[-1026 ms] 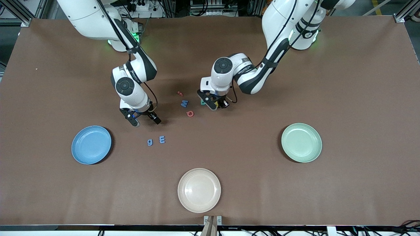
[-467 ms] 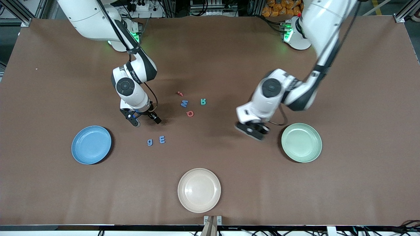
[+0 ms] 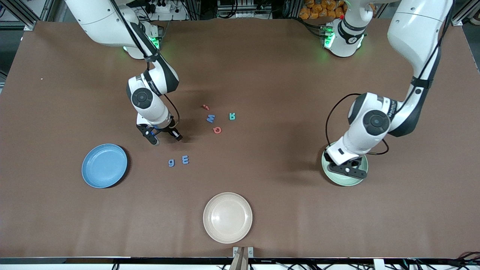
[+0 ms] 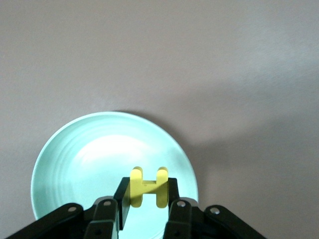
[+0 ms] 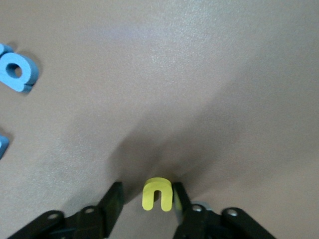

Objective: Sort upper and lower case letters into plates
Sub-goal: 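Place the H on the green plate while the right gripper carries n, then release the n onto the blue plate while the left gripper reaches R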

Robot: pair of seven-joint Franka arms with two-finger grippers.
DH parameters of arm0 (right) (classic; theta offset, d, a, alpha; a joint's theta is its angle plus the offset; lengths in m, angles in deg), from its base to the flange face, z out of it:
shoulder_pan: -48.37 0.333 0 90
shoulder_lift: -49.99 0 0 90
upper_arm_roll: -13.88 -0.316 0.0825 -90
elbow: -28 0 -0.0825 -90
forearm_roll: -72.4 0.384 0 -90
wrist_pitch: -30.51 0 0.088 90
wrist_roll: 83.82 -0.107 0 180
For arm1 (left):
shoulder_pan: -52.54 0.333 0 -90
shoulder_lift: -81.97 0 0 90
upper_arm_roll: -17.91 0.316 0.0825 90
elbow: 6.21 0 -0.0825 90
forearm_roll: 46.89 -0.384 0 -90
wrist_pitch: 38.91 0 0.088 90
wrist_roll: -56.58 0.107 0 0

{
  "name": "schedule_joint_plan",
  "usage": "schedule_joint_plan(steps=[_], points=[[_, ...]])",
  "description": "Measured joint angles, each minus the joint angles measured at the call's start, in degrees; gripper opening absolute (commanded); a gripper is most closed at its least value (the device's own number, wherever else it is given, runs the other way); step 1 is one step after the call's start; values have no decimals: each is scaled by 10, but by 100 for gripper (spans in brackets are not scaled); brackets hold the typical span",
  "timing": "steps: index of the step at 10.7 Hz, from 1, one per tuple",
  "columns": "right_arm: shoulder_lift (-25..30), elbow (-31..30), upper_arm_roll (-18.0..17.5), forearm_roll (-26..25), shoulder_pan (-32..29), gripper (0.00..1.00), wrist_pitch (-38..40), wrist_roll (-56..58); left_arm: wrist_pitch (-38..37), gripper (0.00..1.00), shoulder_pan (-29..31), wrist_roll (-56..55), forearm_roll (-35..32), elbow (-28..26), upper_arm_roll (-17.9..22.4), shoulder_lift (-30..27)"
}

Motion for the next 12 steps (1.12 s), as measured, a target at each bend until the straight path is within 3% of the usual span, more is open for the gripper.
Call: schedule_joint_plan(steps=[1, 2, 3, 6, 8, 12], points=[[3, 0, 0, 0, 0, 0, 2, 0, -3, 12, 9, -1, 0, -2, 1, 5], [3, 0, 0, 0, 0, 0, 2, 0, -3, 36, 21, -1, 0, -1, 2, 12], [3, 0, 0, 0, 0, 0, 2, 0, -2, 99, 30, 0, 0, 0, 2, 20], [13, 18, 4, -1, -2, 0, 2, 30, -2, 100, 32, 0, 0, 10, 0, 29], [25, 60, 8, -2, -25, 0, 54, 92, -2, 100, 29, 0, 0, 19, -4, 29], [29, 141, 14, -14, -156, 0, 127, 349, -46, 100, 28, -1, 0, 36, -25, 0]])
